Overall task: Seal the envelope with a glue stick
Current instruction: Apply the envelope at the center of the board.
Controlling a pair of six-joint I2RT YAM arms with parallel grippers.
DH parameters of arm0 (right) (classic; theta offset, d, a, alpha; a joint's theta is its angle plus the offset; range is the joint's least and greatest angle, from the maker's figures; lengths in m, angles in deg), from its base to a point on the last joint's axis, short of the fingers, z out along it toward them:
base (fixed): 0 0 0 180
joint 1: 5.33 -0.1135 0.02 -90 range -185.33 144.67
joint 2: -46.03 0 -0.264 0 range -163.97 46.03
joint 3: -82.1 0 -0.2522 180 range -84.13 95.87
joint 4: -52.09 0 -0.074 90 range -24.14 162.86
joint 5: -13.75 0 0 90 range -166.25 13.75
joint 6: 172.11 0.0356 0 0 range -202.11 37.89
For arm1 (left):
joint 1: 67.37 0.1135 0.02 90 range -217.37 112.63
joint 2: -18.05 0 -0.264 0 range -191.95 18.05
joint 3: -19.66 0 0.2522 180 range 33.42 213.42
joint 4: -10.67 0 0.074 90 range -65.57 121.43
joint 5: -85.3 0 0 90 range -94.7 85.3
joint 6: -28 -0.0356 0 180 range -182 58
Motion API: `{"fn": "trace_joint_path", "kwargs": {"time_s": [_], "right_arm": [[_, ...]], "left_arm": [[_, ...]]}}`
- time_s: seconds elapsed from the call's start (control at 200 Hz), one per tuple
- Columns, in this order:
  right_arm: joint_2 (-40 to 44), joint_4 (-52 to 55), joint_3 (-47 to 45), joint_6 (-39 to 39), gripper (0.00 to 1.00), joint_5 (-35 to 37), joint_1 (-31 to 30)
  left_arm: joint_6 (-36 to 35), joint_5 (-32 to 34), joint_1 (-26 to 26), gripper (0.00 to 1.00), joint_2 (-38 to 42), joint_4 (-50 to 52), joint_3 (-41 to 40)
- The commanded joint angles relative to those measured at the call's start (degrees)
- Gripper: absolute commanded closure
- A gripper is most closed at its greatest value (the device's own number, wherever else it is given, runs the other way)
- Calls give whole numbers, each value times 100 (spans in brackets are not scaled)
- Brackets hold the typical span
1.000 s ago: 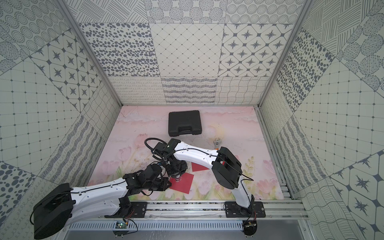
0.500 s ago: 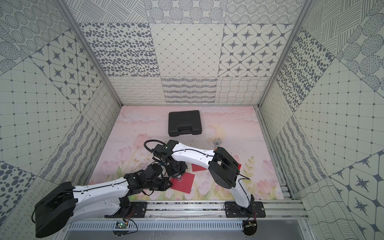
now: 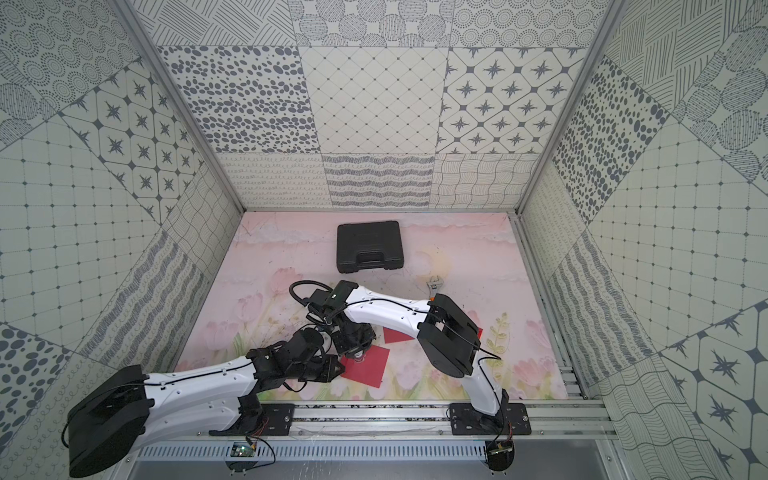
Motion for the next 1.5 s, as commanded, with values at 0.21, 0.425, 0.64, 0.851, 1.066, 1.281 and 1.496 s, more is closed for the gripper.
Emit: {"fn": "trace_joint_path", "kwargs": {"time_s": [0.21,0.425,0.64,0.851,1.066,1.281,1.496], "right_arm": [[-193,266,122,203,100,1309,-55],[-102,-440,-221,23,100,-364,-64],[-63,-325,-231,86,100,57,-21],[-134,84,-107,138,100,1133,6],[29,-635,-411,28,100,-407,-3],[0,-286,-269,182,100,563,15],[-122,77,-149,201,100,1279,8]], "left_arm": [[-158,-28,-16,100,-59,325,-31],[-195,-52,-11,100,-172,306,18],[-227,-51,-12,100,-194,365,50],[-295,-70,-14,100,-208,429,113],[-271,-48,-14,100,-216,399,98],[-281,-74,-18,100,-225,410,101],[-261,-41,-16,100,-97,435,46]]}}
